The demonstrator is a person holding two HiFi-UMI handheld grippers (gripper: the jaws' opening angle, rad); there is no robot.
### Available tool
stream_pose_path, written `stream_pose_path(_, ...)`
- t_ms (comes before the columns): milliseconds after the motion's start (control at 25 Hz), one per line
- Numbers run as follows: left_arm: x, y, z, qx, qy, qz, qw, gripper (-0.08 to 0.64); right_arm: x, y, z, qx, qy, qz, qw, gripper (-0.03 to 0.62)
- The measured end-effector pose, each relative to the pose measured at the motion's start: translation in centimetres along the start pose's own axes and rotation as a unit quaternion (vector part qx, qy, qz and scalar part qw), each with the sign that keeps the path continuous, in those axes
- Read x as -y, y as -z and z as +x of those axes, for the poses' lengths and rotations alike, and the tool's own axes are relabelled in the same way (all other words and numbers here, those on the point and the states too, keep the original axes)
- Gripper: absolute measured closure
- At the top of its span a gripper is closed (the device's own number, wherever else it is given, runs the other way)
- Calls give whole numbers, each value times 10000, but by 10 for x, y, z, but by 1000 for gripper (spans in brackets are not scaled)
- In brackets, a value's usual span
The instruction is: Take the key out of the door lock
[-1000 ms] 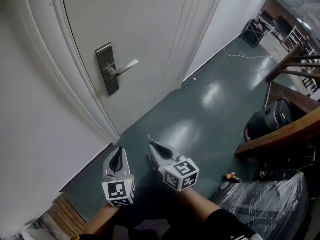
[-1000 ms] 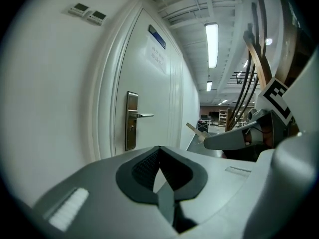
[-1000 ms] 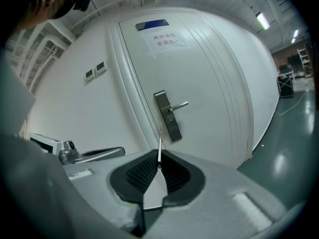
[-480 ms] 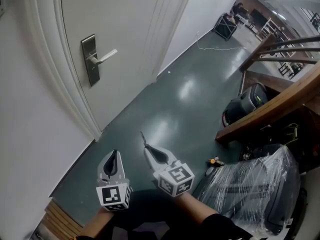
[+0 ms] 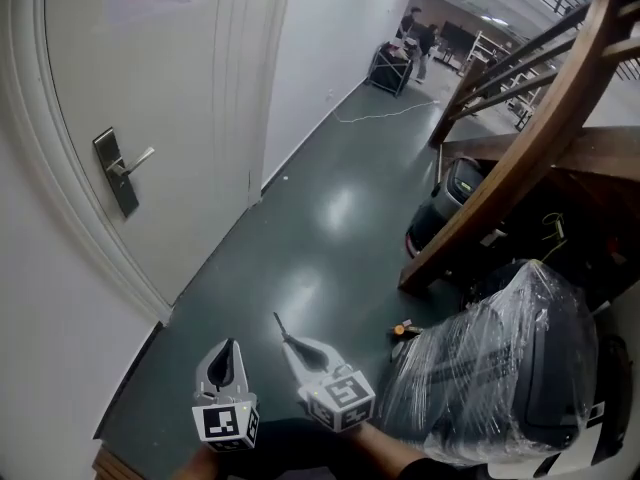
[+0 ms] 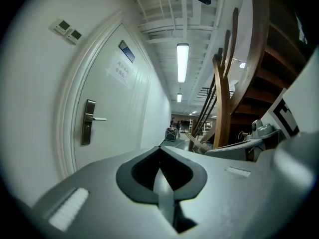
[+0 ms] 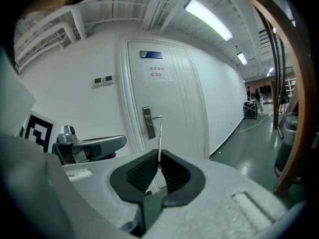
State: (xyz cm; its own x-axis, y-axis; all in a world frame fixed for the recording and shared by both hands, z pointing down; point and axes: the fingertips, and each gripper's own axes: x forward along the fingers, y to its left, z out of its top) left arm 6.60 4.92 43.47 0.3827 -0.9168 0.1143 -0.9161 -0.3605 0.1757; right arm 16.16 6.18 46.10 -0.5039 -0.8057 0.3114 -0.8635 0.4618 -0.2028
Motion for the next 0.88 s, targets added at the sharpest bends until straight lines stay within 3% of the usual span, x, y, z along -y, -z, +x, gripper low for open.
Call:
stream_pose_path(160, 63, 12, -24, -33, 65, 61, 10000, 541, 27, 23, -64, -47, 219, -62, 9997, 578)
stream_pose_path(400, 114, 39, -67, -264, -250, 193, 9992, 541, 30, 39, -124, 180, -93, 40, 9998, 578)
stream_pose_path(600, 126, 43, -103, -361, -587, 386, 9969, 541, 22, 53, -147, 86, -280, 63, 9996, 578)
stream_pose_path(880, 117, 29, -138, -141, -848, 437, 9953, 541, -14, 49, -155, 191, -478, -225, 9984, 578)
